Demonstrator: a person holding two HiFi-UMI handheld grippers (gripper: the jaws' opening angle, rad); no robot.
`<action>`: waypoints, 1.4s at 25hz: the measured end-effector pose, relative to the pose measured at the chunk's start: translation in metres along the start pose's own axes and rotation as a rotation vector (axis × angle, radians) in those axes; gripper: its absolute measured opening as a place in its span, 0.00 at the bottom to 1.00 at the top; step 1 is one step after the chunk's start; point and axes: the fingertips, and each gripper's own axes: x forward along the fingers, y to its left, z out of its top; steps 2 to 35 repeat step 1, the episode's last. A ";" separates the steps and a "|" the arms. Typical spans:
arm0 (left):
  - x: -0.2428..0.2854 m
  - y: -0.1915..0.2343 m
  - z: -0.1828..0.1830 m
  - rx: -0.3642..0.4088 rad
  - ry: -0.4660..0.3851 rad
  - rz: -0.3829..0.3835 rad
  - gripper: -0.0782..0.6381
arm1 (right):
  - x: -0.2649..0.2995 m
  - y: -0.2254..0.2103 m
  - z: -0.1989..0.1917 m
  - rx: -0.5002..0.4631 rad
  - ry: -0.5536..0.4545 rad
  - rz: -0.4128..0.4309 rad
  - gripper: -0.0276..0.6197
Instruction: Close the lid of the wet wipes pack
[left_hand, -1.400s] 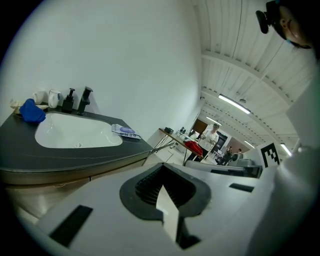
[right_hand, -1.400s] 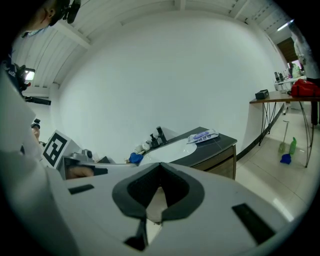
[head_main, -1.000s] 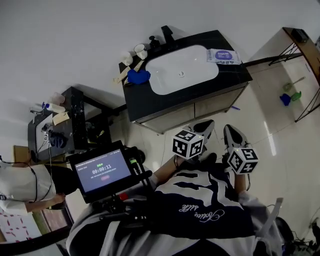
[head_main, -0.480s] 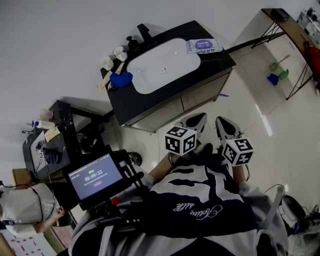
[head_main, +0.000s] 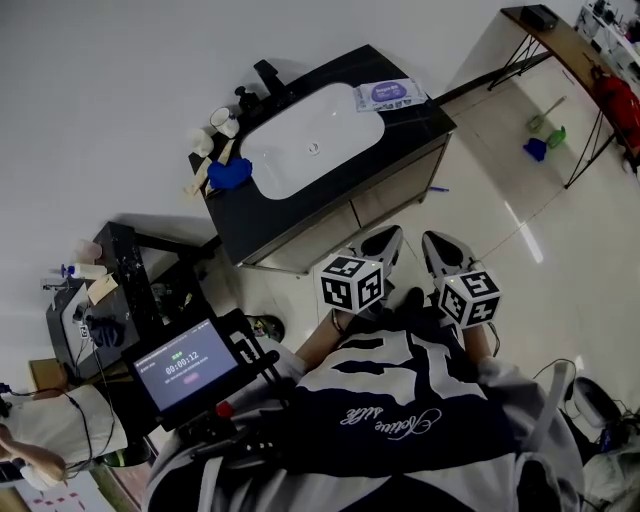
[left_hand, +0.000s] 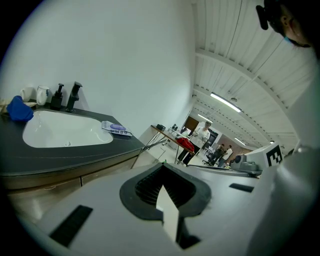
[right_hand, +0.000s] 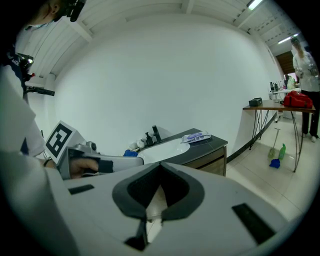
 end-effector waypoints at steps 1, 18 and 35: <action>0.000 0.000 0.000 -0.001 0.000 0.001 0.11 | 0.000 0.000 0.000 -0.001 0.001 0.001 0.04; 0.000 0.000 0.000 -0.001 0.000 0.001 0.11 | 0.000 0.000 0.000 -0.001 0.001 0.001 0.04; 0.000 0.000 0.000 -0.001 0.000 0.001 0.11 | 0.000 0.000 0.000 -0.001 0.001 0.001 0.04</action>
